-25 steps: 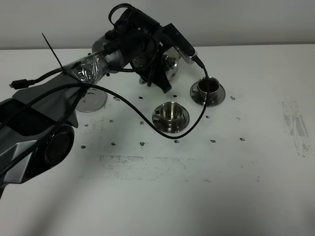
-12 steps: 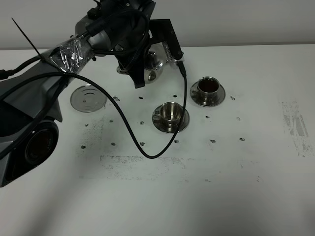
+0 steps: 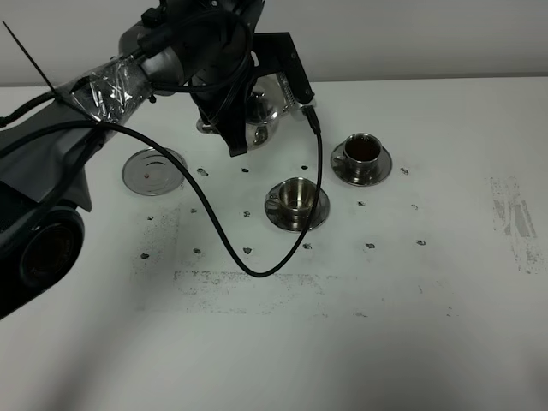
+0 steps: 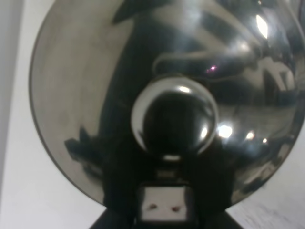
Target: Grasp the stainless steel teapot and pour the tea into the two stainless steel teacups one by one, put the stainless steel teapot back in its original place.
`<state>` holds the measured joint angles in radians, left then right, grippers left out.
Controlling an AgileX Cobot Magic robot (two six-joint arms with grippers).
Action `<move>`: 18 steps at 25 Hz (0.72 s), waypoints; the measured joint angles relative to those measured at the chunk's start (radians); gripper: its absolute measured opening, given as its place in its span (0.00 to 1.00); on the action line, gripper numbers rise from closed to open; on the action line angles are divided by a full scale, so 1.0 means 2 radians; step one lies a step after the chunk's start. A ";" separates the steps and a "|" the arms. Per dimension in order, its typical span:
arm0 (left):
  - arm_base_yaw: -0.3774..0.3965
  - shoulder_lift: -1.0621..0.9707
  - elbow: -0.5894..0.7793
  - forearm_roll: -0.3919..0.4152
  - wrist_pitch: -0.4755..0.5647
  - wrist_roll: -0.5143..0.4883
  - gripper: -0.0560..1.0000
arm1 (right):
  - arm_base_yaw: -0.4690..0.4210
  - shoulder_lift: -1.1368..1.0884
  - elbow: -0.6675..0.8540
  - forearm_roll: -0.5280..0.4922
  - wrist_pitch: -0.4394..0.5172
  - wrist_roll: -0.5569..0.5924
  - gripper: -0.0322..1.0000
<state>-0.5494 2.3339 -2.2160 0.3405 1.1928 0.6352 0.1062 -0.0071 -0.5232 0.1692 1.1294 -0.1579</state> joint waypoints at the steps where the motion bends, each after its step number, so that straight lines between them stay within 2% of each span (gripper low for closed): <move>1: 0.001 -0.010 0.018 -0.003 -0.001 -0.003 0.23 | 0.000 0.000 0.000 0.000 0.000 0.000 0.47; 4: 0.007 -0.046 0.075 -0.010 -0.011 -0.010 0.23 | 0.000 0.000 0.000 0.000 0.000 0.000 0.47; 11: 0.029 -0.126 0.208 -0.008 -0.086 -0.005 0.23 | 0.000 0.000 0.000 0.000 0.000 0.000 0.47; 14: 0.035 -0.136 0.242 -0.008 -0.106 0.022 0.23 | 0.000 0.000 0.000 0.000 0.000 0.000 0.47; 18: 0.036 -0.137 0.257 -0.008 -0.114 0.089 0.23 | 0.000 0.000 0.000 0.000 0.000 0.000 0.47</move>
<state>-0.4768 2.0590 -1.7024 0.3247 0.9647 0.8123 0.1062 -0.0071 -0.5232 0.1692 1.1294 -0.1579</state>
